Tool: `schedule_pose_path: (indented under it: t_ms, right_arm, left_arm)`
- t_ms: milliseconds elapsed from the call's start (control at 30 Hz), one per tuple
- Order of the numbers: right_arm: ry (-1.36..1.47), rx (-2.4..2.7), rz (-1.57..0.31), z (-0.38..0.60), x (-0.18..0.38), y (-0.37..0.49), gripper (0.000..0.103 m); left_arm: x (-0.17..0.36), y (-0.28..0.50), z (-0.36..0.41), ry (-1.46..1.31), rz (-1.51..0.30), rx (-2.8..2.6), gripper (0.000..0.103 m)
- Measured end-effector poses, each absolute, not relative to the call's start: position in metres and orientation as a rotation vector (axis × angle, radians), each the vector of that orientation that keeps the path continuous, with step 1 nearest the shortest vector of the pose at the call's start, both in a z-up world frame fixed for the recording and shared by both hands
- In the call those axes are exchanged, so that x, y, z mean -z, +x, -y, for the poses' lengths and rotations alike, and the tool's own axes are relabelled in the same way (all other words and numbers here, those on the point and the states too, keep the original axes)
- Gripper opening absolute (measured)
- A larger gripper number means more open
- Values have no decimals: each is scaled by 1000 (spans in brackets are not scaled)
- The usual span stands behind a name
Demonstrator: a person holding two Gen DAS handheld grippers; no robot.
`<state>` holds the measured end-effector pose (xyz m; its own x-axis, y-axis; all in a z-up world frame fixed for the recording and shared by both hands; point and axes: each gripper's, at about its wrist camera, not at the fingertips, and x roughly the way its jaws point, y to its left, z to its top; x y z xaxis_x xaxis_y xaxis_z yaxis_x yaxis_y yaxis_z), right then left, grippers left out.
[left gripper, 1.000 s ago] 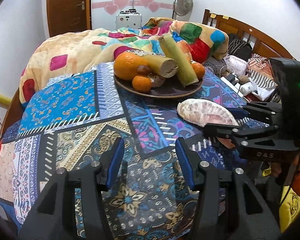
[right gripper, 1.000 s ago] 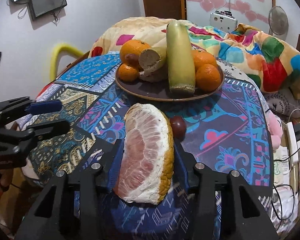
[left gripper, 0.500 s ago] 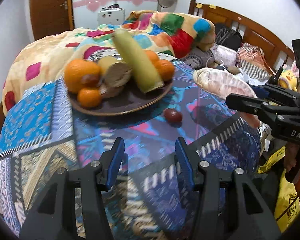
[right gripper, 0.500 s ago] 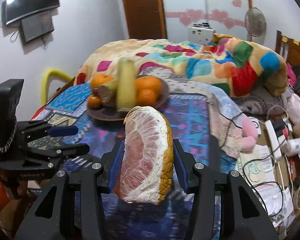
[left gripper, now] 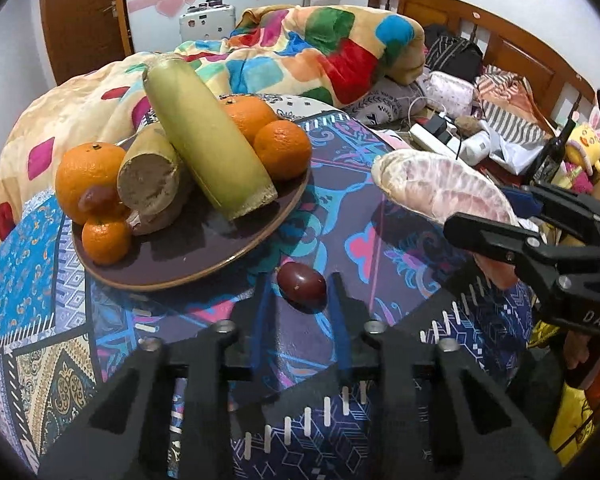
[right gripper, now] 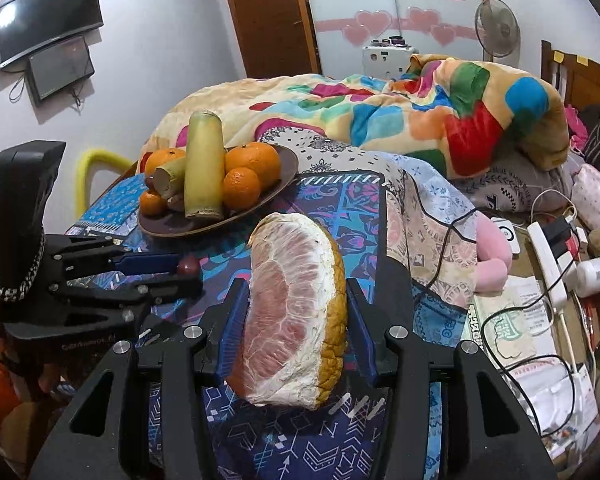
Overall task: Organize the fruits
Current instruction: 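Lift the pomelo segment with the right tool while the left tool grasps another dark red date, then set the date on the plate with the left tool while the right tool carries the pomelo over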
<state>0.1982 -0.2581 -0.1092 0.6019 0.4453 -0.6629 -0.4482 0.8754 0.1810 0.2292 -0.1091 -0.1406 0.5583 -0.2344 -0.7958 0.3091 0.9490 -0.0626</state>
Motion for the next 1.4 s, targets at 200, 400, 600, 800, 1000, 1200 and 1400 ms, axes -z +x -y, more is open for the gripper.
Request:
schedule_pose_path:
  t_ms: [200, 400, 600, 800, 1000, 1200, 1400]
  right_arm:
    - [9, -535, -763, 253, 106, 201, 44]
    - [2, -544, -736, 242, 94, 205, 44]
    - [1, -557, -692, 229, 80, 212, 44]
    - [0, -569, -694, 217, 80, 220, 44]
    - [7, -602, -703, 212, 74, 225, 24]
    - [-39, -605, -737, 207, 82, 226, 24]
    - [-61, -594, -765, 204, 87, 228, 27]
  left_arm:
    - [136, 221, 95, 46, -904, 328, 23]
    - [115, 210, 72, 38, -853, 307, 23]
    - [99, 219, 49, 36, -808, 252, 23]
    - [108, 233, 43, 20, -823, 236, 23]
    - [116, 241, 46, 18, -842, 246, 26]
    - [113, 238, 44, 20, -822, 249, 36]
    - [107, 229, 42, 12, -806, 254, 36]
